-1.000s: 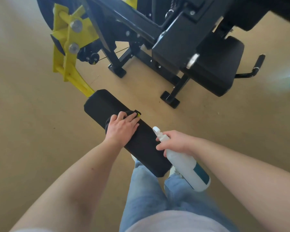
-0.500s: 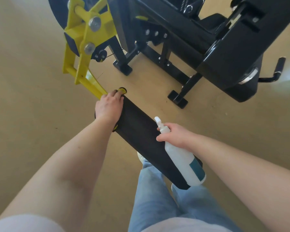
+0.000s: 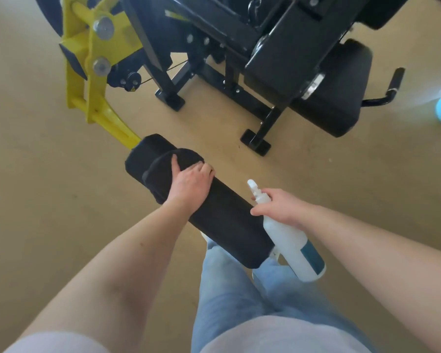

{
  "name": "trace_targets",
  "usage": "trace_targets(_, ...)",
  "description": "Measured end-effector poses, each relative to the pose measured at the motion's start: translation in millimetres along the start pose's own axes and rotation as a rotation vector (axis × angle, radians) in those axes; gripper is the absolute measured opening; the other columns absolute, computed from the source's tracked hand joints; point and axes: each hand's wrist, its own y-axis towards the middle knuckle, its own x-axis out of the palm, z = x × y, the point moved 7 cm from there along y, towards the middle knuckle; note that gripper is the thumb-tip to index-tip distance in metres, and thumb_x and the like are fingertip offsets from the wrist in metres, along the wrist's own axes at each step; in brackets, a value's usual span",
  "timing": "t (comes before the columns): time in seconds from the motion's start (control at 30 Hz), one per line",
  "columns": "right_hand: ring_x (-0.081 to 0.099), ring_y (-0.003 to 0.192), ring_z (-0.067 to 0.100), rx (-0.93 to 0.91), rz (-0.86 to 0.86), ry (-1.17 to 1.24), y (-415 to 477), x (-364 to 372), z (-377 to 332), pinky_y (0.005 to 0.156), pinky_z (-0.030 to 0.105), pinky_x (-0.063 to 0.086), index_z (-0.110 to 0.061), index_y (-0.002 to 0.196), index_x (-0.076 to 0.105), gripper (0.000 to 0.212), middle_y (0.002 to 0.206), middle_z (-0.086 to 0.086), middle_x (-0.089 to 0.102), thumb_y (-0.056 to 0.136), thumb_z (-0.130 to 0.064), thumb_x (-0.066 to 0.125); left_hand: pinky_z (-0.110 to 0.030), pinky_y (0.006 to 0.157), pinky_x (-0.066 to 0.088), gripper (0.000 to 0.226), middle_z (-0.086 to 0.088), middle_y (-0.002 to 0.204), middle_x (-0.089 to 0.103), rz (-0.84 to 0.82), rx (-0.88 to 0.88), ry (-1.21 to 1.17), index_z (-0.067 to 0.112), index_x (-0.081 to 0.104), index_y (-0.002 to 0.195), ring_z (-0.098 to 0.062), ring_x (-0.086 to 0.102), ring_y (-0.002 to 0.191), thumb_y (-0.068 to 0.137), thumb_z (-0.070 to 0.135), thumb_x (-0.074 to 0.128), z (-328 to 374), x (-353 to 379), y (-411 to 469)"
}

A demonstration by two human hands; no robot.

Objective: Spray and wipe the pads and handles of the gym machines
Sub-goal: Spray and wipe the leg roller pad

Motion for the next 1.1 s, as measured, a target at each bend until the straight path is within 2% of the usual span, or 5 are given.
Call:
trace_targets(0.23,0.062,0.092,0.014,-0.001,0.035,0.087,-30.4,-29.4,63.7,0.076,0.032,0.050,-0.035,0.123,0.061,0.039,0.107,-0.003,0.065,0.087,-0.034,0.076,-0.058,0.122,0.017,0.029,-0.003,0.110,0.061,-0.238,0.411,0.022,0.016,0.058,0.123,-0.026,0.065,0.103,0.107,0.020,0.035,175.5,70.3,-54.0)
trace_targets(0.4,0.063,0.091,0.019,0.023,0.079,0.099,-43.0,-50.9,101.7,0.077,0.034,0.049,-0.034,0.127,0.064,0.042,0.107,-0.001,0.066,0.086,-0.033,0.075,-0.045,0.095,0.053,0.007,0.002,0.084,0.064,-0.208,0.679,-0.101,0.017,0.068,0.098,-0.020,0.066,0.078,0.093,0.022,0.067,239.1,96.5,-95.4)
trace_targets(0.57,0.064,0.098,0.021,0.026,0.094,0.106,-46.9,-58.2,116.5,0.082,0.036,0.051,-0.034,0.128,0.063,0.044,0.110,-0.001,0.065,0.086,-0.037,0.076,-0.043,0.125,0.019,0.058,-0.002,0.147,0.055,-0.199,0.491,0.056,0.017,0.045,0.150,-0.027,0.042,0.144,0.100,0.047,0.042,201.3,87.3,-77.9)
trace_targets(0.73,0.063,0.101,0.022,0.020,0.067,0.068,-42.1,-52.6,107.2,0.089,0.038,0.053,-0.036,0.134,0.061,0.050,0.113,-0.002,0.064,0.086,-0.041,0.076,-0.044,0.127,0.011,0.076,0.003,0.149,0.052,-0.191,0.320,0.122,0.030,0.052,0.145,-0.027,0.031,0.149,0.090,0.073,0.023,158.9,70.1,-58.7)
trace_targets(1.1,0.060,0.097,0.015,-0.036,-0.009,-0.012,-7.0,-14.9,12.5,0.079,0.034,0.048,-0.036,0.134,0.059,0.049,0.108,-0.008,0.062,0.087,-0.039,0.073,-0.040,0.127,0.003,0.062,0.001,0.155,0.046,-0.060,0.072,0.083,0.030,0.053,0.144,-0.025,0.022,0.154,0.098,0.066,0.032,46.0,24.3,-16.9)
